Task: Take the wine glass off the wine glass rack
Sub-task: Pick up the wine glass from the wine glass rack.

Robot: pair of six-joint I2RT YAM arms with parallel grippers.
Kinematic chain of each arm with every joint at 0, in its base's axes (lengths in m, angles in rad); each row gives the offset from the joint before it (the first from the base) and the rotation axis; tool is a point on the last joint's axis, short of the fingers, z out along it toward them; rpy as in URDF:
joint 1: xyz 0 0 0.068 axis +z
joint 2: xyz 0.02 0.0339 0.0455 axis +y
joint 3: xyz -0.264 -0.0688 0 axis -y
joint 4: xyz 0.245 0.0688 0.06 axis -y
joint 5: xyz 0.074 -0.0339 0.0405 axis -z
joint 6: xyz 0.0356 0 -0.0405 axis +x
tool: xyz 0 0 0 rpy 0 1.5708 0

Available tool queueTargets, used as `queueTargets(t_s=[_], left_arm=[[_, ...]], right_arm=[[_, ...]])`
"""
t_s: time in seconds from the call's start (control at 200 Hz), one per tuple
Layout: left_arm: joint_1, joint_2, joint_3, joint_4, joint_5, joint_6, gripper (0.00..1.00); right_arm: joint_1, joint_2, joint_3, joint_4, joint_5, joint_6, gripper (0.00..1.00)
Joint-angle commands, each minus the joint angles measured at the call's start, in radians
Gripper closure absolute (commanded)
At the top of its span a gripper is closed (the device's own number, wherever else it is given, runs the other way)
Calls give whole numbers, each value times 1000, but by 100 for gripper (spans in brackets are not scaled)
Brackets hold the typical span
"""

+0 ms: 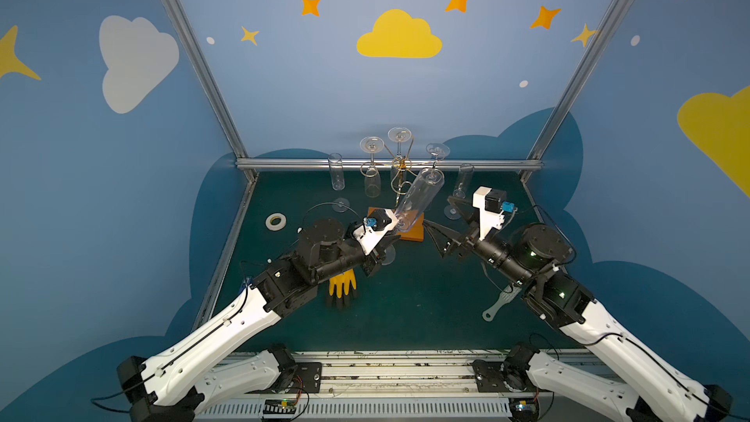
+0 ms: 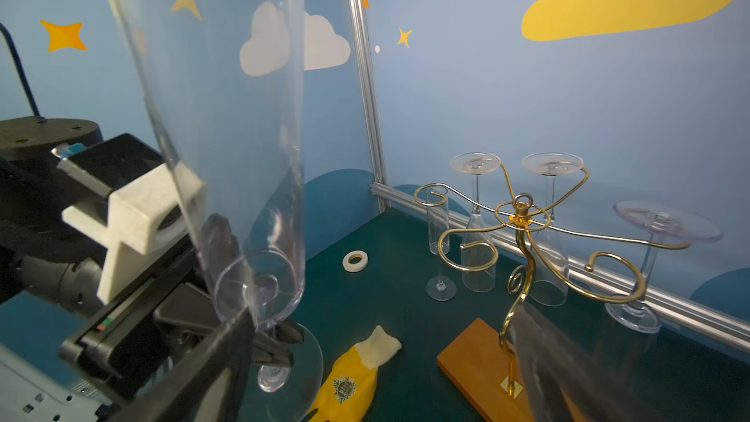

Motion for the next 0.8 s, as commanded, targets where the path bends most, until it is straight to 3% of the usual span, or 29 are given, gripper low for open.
queueTargets(t_s=[0.0,0.39,0.791], left_arm=[[-5,2,-10,48,8,24,97],[-19,30,-11,37,18,50,97],[-24,53,-7,28,25,63,97]], right_arm=[[-19,17,24,109,-129,85,3],[-48,89,84,196,-227,170,5],[-55,138,89,256,-238,201,22]])
